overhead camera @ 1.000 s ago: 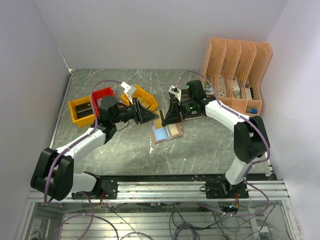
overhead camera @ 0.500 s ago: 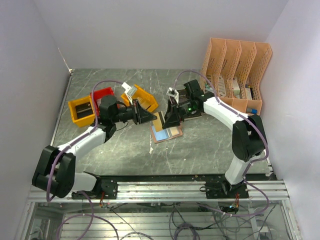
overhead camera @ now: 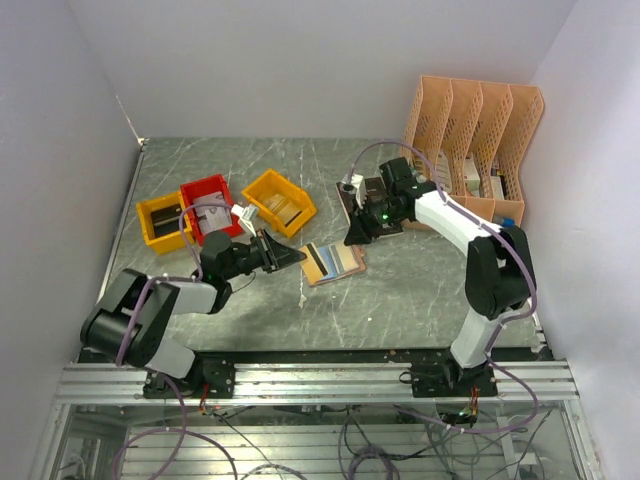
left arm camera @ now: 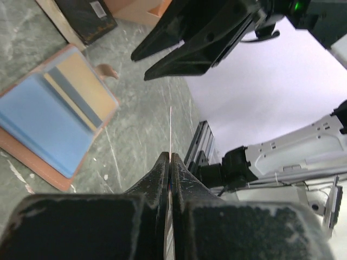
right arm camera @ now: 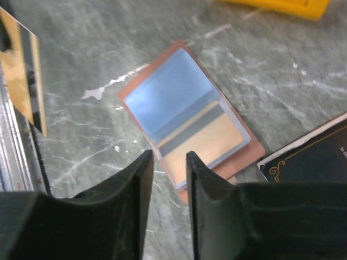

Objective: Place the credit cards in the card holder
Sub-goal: Insert the credit card into the card holder.

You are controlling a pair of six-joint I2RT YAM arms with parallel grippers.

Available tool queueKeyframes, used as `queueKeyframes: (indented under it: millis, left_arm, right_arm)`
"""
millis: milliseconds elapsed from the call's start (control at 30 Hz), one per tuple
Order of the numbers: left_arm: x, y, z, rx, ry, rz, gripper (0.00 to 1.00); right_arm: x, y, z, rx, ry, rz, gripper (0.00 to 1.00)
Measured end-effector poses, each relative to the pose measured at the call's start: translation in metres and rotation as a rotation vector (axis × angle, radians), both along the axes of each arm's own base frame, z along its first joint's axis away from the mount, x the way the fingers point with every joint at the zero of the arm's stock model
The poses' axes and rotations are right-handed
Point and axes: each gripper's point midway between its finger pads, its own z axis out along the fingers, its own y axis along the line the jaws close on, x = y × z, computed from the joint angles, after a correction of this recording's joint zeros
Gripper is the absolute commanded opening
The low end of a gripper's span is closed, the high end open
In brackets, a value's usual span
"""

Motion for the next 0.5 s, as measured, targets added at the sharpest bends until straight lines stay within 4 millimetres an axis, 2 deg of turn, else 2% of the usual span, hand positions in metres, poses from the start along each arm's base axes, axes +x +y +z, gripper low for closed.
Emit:
queueKeyframes:
  millis: [133, 300, 500]
  left_arm:
    - [0.013, 0.000, -0.008, -0.030, 0.038, 0.054, 0.07]
    - [0.025, -0.001, -0.033, -0.026, 0.105, 0.106, 0.07]
    - [0.025, -0.009, -0.069, 0.008, 0.186, 0.117, 0.07]
  right_arm:
    - [0.005, -0.001, -0.028, -0.088, 0.024, -0.031, 0.24]
    - [0.007, -0.003, -0.059, -0.192, 0.046, -0.063, 0.31]
    - [0.014, -0.016, -0.077, -0.279, 0.044, -0.108, 0.34]
